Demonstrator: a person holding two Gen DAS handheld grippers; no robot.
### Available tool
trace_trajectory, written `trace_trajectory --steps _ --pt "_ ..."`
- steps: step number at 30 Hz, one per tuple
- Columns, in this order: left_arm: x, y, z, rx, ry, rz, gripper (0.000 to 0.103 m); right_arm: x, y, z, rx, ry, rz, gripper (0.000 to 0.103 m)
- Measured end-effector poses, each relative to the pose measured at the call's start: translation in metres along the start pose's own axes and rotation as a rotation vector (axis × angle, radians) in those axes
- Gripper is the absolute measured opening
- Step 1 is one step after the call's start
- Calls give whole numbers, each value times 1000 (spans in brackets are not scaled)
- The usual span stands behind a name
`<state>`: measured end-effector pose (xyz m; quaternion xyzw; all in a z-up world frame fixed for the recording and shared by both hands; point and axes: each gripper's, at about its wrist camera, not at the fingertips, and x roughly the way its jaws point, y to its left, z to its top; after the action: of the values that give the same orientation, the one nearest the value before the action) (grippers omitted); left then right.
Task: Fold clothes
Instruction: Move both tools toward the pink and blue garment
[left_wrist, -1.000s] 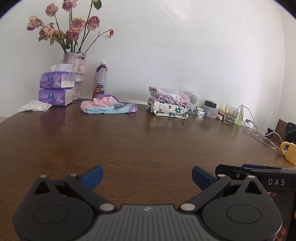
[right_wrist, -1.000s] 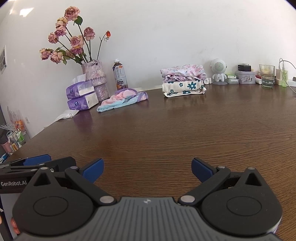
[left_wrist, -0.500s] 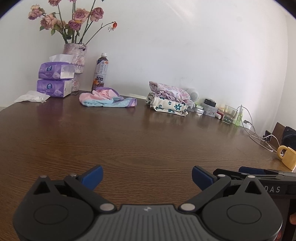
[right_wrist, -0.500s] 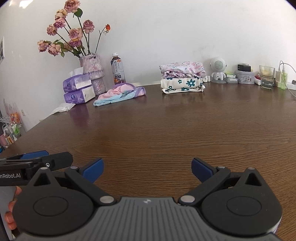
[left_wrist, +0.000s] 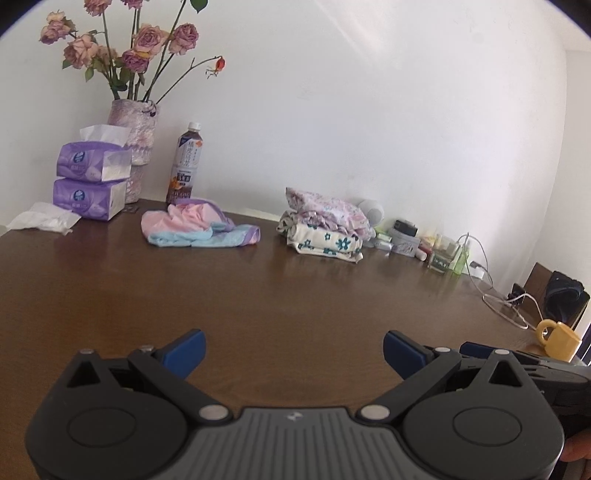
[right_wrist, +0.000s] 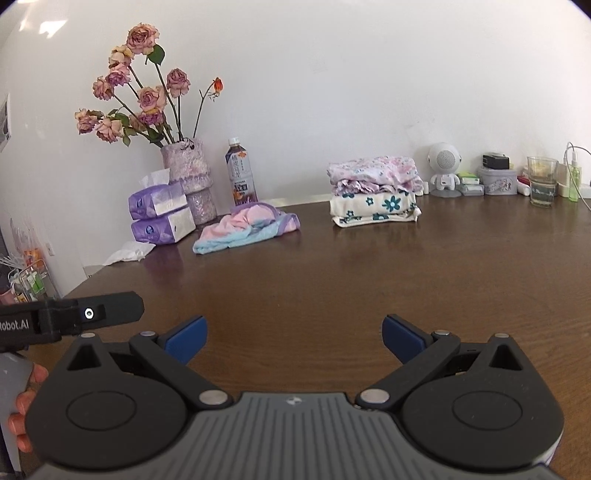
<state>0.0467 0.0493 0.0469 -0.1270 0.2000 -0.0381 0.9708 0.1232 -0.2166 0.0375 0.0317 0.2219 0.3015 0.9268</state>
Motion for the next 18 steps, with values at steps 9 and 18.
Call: trace_trajectory --steps 9,18 --pt "8 18 43 22 -87 -12 103 24 6 27 -21 9 37 103" --pt "30 35 71 -5 -81 -11 103 50 6 58 -2 13 52 103"
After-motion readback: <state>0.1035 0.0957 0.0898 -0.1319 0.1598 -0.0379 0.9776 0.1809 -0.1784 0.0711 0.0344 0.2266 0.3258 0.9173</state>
